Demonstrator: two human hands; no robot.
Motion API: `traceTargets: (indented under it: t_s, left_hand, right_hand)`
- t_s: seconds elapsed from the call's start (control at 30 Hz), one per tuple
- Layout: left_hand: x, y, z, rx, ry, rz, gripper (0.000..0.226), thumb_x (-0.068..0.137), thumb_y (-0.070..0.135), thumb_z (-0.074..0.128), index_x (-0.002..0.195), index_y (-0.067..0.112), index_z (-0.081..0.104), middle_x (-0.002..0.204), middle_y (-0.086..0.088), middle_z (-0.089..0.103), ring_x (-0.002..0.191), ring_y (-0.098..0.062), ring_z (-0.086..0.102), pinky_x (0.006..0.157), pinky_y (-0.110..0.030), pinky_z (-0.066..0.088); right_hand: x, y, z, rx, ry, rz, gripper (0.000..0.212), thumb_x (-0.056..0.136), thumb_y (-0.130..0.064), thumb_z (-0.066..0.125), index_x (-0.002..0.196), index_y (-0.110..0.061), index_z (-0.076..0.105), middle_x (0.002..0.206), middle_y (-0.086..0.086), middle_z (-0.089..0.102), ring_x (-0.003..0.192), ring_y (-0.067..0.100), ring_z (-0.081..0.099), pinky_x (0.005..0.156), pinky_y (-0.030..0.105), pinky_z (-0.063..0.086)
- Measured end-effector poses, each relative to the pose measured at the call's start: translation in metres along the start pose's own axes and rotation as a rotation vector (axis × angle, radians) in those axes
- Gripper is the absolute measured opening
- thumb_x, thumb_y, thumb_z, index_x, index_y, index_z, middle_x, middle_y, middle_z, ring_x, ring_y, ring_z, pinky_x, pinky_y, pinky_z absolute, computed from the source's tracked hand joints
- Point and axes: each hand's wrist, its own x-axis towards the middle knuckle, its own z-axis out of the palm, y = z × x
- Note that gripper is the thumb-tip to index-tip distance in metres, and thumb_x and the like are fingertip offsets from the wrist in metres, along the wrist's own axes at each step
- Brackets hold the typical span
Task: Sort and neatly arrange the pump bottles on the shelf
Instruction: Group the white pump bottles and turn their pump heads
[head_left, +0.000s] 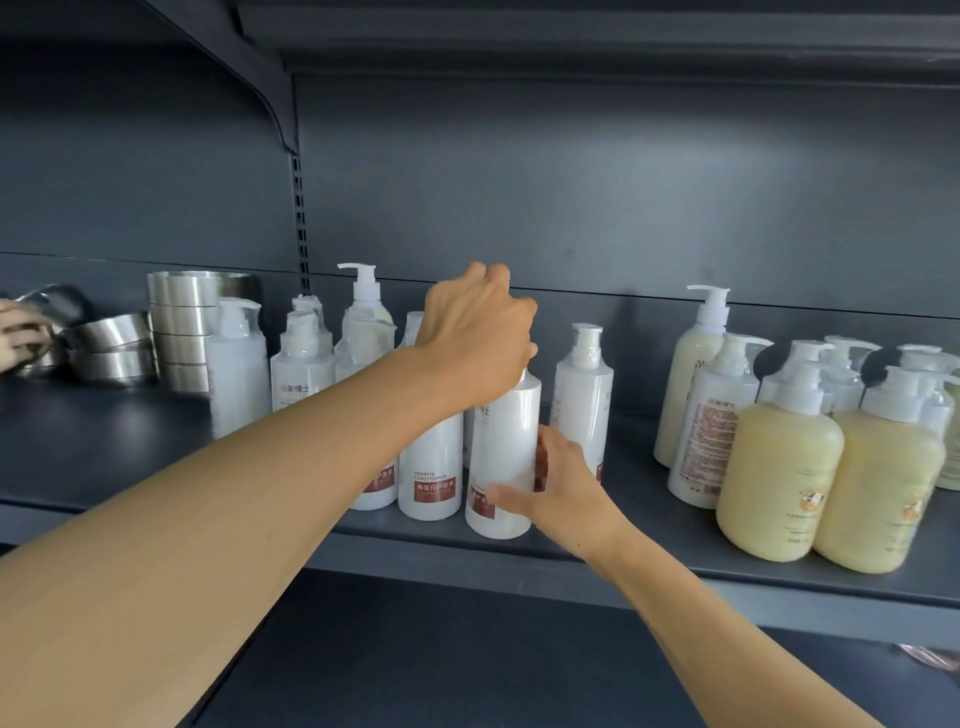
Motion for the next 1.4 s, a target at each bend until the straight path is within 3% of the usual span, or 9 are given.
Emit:
traceTargets:
  t_s: [0.1,0.2,0.27,0.4,0.67,0.8,1.0,1.2,1.4]
  left_hand:
    - [0.002,-0.008,0.003,-0.025,-0.015,0.055,0.031,0.095,0.038,0.044,0.108,0.016,0.06,0.109,-0.002,0.051,0.107,-0.023,0.041,0.069,-0.03,0.03]
    - [0.003,-0.012,0.006,-0.134,-0.068,0.025,0.027,0.094,0.037,0.047,0.107,0.014,0.054,0.109,-0.002,0.061,0.105,-0.026,0.05,0.077,-0.033,0.03]
    - [0.002,-0.015,0.008,-0.205,-0.062,-0.031,0.025,0.093,0.036,0.05,0.104,0.013,0.053,0.104,-0.004,0.064,0.098,-0.029,0.054,0.073,-0.031,0.029]
    - [0.003,-0.016,0.013,-0.281,-0.071,-0.089,0.027,0.09,0.039,0.053,0.102,0.015,0.055,0.104,-0.002,0.064,0.097,-0.028,0.054,0.073,-0.031,0.028]
    - [0.009,-0.012,0.015,-0.294,-0.12,-0.126,0.025,0.093,0.038,0.049,0.099,0.015,0.056,0.101,-0.006,0.063,0.084,-0.025,0.045,0.072,-0.03,0.029]
    - [0.01,-0.008,0.018,-0.246,-0.142,-0.118,0.031,0.095,0.039,0.044,0.104,0.014,0.06,0.109,-0.007,0.063,0.099,-0.027,0.053,0.074,-0.031,0.031]
    - [0.015,0.002,0.018,-0.158,-0.182,-0.088,0.039,0.093,0.046,0.043,0.119,0.018,0.056,0.122,-0.007,0.053,0.116,-0.027,0.046,0.096,-0.041,0.032]
    - [0.029,0.048,0.008,-0.215,-0.02,0.072,0.041,0.092,0.042,0.049,0.126,0.02,0.049,0.128,-0.005,0.048,0.118,-0.025,0.044,0.097,-0.04,0.032]
    - [0.043,0.105,-0.002,-0.415,-0.081,0.16,0.043,0.09,0.039,0.054,0.128,0.019,0.046,0.129,-0.005,0.049,0.121,-0.026,0.044,0.096,-0.039,0.036]
  right_hand:
    - [-0.001,-0.001,0.009,-0.02,0.069,0.008,0.075,0.063,-0.034,0.084,0.118,-0.024,0.034,0.114,-0.005,0.045,0.1,0.011,0.052,0.079,0.023,0.048]
    - [0.001,-0.003,0.013,0.022,0.082,0.012,0.068,0.066,-0.024,0.084,0.11,-0.023,0.033,0.104,-0.009,0.051,0.088,0.003,0.053,0.063,0.012,0.042]
    - [0.004,-0.002,0.01,0.04,0.059,0.021,0.064,0.069,-0.019,0.083,0.111,-0.022,0.035,0.103,-0.011,0.053,0.089,0.003,0.055,0.069,0.014,0.046]
    - [0.008,0.001,0.006,0.089,-0.009,0.062,0.061,0.072,-0.012,0.079,0.118,-0.022,0.04,0.116,-0.004,0.059,0.106,0.014,0.059,0.097,0.037,0.051]
    - [0.008,0.004,0.004,0.046,-0.025,0.039,0.054,0.079,-0.014,0.073,0.122,-0.024,0.04,0.118,-0.006,0.058,0.109,0.013,0.057,0.098,0.035,0.049]
    - [0.003,0.007,-0.003,0.013,-0.034,0.025,0.054,0.08,-0.017,0.072,0.125,-0.022,0.043,0.12,-0.006,0.058,0.109,0.011,0.058,0.098,0.032,0.049]
    - [-0.015,0.015,-0.034,-0.039,0.172,0.03,0.056,0.079,-0.021,0.071,0.127,-0.023,0.043,0.112,-0.008,0.054,0.104,0.007,0.054,0.088,0.02,0.048]
    - [-0.036,0.018,-0.073,-0.024,0.35,0.01,0.046,0.08,-0.016,0.071,0.12,-0.02,0.049,0.103,-0.01,0.057,0.097,0.006,0.056,0.076,0.012,0.044]
    - [-0.066,0.02,-0.123,-0.034,0.557,-0.025,0.032,0.081,-0.013,0.068,0.109,-0.019,0.055,0.099,-0.005,0.061,0.09,0.01,0.059,0.071,0.014,0.046]
